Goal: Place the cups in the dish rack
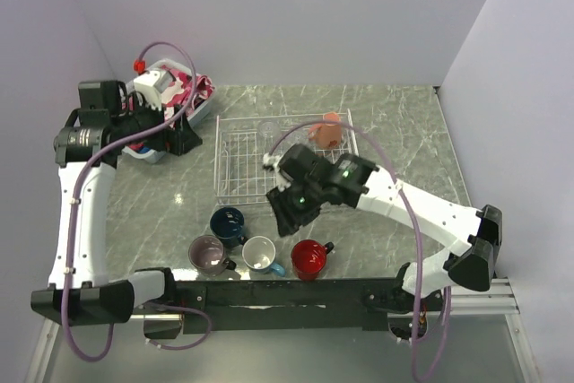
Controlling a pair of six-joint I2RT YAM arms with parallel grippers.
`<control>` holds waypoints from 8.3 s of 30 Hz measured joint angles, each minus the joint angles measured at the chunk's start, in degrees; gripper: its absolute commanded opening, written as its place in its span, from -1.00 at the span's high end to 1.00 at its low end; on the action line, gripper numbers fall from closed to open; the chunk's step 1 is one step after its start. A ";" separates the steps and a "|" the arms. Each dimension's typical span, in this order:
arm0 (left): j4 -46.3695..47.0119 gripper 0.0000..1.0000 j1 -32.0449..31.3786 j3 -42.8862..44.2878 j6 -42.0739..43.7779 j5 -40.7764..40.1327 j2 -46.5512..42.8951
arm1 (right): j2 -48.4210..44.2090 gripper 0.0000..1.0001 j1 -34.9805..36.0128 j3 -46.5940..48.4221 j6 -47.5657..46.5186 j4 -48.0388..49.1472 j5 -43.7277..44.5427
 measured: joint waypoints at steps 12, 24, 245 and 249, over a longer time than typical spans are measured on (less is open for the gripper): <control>-0.31 -0.93 0.00 -8.74 -1.40 -0.61 -7.28 | 6.36 0.00 10.27 -2.80 1.60 5.51 3.17; -0.46 -0.93 0.00 -10.91 -1.38 -0.68 -9.16 | 15.89 0.08 10.34 -3.08 -1.97 8.83 5.95; 13.99 -0.61 -27.02 1.88 -3.32 -35.50 41.40 | 3.28 0.47 -49.96 -4.09 35.06 46.47 -37.35; 9.79 -0.64 -26.49 11.69 -3.26 -32.00 41.59 | 3.10 0.44 -49.92 -3.96 31.26 42.32 -35.87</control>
